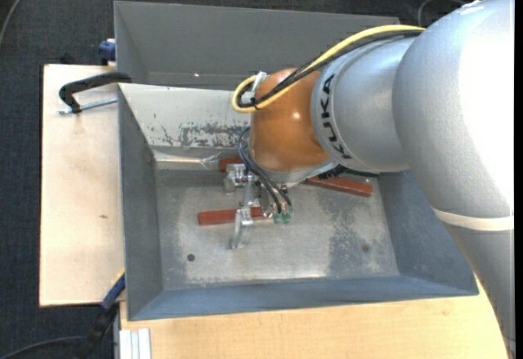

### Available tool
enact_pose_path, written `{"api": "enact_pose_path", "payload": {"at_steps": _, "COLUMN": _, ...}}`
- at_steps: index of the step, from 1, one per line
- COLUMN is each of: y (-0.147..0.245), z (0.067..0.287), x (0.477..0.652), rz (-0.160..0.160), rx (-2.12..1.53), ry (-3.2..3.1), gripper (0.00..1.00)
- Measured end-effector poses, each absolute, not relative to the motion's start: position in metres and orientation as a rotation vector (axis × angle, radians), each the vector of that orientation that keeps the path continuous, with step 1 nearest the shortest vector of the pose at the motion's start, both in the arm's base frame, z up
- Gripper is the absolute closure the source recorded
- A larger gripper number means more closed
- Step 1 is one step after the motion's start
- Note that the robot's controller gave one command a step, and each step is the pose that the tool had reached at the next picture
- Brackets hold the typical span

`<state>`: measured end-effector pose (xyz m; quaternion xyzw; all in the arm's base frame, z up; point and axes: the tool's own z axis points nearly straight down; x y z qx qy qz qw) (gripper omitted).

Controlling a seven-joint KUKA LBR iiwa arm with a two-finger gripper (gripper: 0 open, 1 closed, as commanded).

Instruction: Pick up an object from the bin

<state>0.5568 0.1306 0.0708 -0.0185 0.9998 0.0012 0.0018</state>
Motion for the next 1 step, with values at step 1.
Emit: {"api": "enact_pose_path", "payload": {"at_steps": 1, "y": 0.1301, "z": 0.0708, "x": 0.5570, "rz": 0.004, "rx": -0.057, "ry": 3.138, "gripper": 1.00}}
